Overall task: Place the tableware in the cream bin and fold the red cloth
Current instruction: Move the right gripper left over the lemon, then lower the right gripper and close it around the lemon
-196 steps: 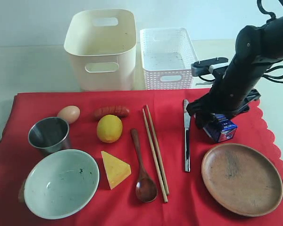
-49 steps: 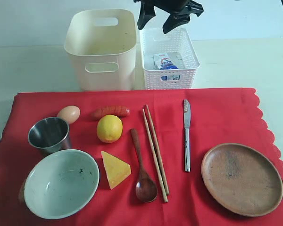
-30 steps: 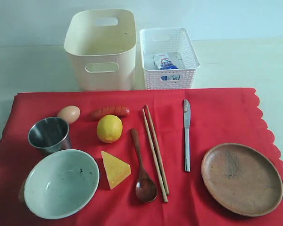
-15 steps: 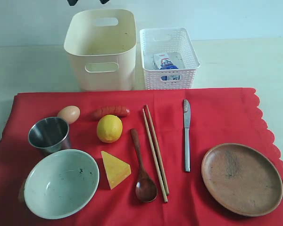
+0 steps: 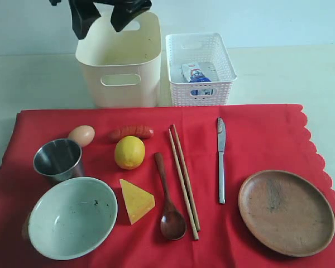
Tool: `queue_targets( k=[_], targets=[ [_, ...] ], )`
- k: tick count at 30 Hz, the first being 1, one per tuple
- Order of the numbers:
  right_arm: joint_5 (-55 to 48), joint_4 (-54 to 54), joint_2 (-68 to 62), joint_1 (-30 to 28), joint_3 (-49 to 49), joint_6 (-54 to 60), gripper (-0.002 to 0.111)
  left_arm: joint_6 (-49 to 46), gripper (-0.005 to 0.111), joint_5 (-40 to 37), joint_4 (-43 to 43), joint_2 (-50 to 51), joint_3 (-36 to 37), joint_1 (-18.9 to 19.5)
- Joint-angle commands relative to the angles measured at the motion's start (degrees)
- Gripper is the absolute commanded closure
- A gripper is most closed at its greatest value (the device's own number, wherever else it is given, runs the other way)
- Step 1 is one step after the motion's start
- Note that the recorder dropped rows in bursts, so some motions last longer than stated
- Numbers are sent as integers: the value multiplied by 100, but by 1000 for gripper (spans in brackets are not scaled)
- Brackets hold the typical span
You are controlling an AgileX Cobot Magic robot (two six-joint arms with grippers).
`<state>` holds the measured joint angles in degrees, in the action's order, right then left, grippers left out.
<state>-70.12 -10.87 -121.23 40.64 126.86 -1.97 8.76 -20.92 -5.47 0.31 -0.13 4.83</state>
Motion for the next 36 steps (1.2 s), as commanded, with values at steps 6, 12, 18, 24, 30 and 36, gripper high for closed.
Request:
queue_targets(
  k=[6,12,18,24,30,36],
  targets=[
    [16,43,152,3,-800,-46,47,21,31,58,18,-31,13,-17],
    [16,71,141,34,-1225,-72,47,21,31,58,18,-31,13,-17],
    [16,238,-29,278,-1394,-85,47,21,31,58,18,-31,13,-17],
    [16,450,-436,584,-1394,-85,47,21,31,58,18,-31,13,-17],
    [16,665,-738,618,-1394,-326,47,21,31,58,18,-31,13,-17],
    [16,680,-920,618,-1394,-379,37,21,31,58,18,-31,13,-17]
  ],
)
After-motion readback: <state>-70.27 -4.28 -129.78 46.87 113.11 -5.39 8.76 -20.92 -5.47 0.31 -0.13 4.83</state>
